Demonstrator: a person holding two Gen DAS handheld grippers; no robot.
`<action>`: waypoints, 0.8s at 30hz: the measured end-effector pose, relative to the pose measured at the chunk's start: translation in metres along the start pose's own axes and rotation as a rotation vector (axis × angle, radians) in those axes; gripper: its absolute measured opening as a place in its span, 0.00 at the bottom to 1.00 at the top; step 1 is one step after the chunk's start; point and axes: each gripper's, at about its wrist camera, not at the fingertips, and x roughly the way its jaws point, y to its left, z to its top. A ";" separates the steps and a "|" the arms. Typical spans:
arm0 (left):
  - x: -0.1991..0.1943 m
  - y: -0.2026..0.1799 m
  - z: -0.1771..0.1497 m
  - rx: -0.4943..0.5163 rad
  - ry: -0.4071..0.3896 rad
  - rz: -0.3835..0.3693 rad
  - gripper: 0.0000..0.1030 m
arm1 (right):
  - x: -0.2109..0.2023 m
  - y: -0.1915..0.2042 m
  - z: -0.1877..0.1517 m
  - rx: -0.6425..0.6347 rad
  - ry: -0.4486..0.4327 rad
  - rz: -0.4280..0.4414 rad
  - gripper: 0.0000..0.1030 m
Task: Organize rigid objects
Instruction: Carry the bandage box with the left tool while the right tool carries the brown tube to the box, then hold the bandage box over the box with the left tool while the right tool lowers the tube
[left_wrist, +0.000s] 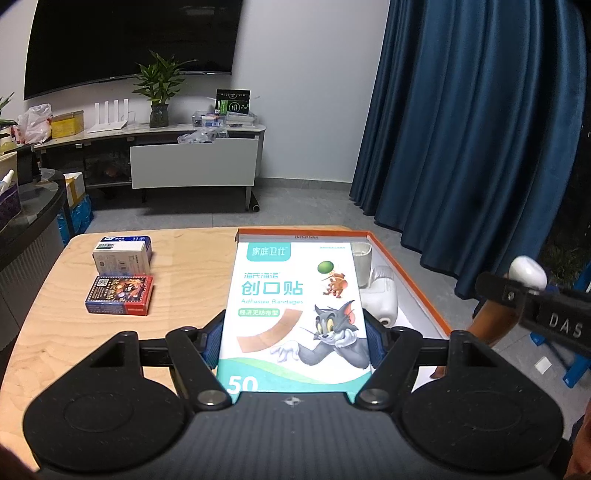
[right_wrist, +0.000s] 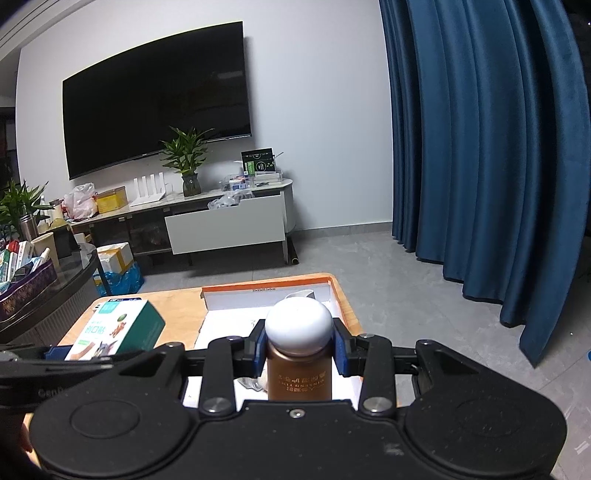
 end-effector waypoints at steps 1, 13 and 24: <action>0.000 -0.001 0.000 -0.002 -0.001 -0.001 0.70 | 0.000 0.000 0.000 -0.001 0.001 -0.002 0.42; 0.006 0.002 -0.002 -0.010 0.008 0.005 0.70 | 0.016 -0.003 0.005 -0.016 0.047 -0.001 0.42; 0.008 0.004 -0.001 -0.031 0.017 0.010 0.69 | 0.021 -0.003 0.005 -0.022 0.055 0.003 0.42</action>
